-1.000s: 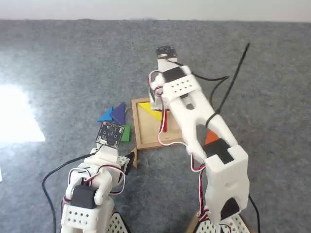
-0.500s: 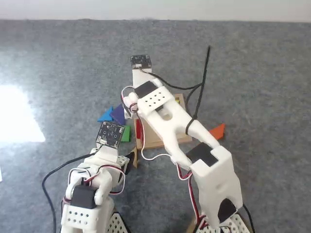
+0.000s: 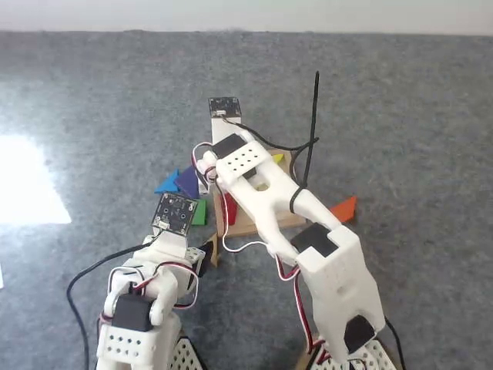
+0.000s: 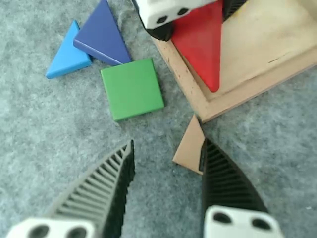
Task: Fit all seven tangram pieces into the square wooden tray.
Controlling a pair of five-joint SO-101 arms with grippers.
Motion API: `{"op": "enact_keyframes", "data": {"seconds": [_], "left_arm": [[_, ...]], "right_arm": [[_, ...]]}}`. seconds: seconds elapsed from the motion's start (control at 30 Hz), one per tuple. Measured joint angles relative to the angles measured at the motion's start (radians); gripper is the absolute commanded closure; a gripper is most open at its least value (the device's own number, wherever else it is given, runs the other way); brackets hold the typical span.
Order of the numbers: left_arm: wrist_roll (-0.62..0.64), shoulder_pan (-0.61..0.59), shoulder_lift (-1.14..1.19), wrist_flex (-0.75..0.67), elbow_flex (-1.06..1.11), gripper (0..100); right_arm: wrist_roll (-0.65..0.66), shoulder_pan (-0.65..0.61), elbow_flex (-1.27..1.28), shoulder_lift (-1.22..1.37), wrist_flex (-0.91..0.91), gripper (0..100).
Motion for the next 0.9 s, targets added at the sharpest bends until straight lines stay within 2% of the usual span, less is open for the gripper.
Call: {"op": "enact_keyframes", "data": {"seconds": [0.43,0.9], "left_arm": [[0.000,0.000,0.000,0.000,0.000,79],[0.000,0.000,0.000,0.000,0.000,79]], "right_arm": [[0.031,0.006,0.000,-0.025,0.012,75.5],[0.141,0.066,0.000,-0.315,0.146,75.7]]}}
